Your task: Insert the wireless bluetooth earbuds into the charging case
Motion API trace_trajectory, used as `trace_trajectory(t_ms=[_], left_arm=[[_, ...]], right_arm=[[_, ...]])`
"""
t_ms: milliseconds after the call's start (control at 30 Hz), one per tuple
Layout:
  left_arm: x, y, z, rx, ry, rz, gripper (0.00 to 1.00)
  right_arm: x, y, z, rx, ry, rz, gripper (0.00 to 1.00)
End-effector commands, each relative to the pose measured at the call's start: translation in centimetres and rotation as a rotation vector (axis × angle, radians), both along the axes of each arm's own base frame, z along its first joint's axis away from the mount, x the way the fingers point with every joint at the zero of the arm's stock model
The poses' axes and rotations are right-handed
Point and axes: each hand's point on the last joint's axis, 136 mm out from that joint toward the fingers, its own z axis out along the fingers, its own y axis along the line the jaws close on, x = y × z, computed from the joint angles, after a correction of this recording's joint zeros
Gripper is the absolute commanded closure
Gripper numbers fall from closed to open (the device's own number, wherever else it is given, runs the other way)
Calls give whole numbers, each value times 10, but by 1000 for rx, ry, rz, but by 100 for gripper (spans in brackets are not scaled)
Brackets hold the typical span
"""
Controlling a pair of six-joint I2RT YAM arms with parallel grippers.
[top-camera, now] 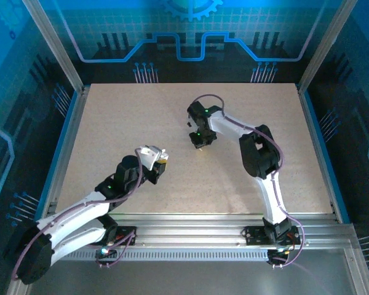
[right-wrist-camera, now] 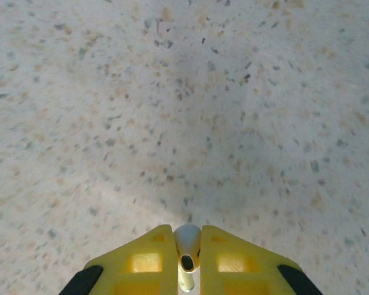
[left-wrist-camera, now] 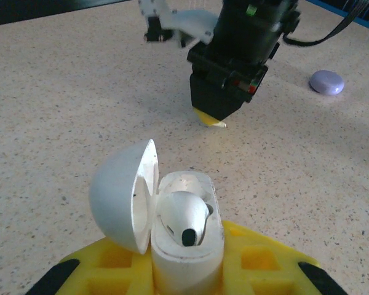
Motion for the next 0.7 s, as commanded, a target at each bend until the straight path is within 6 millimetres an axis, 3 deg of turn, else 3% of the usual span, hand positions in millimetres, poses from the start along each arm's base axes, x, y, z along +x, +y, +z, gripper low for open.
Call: trace_trajectory(t_ms=[0,367,667], left_arm=[[4,-15,6,-89,-16,-33,82],[23,-47,18,-193,-29,-90,83],[27,-79,34,-258,-55,-189,83]], right_arm=[[3,13,49,132,-107,-40,89],[-32,9,122,389,-267,-105,89],[-57,7,173,607,-406,-115,89]])
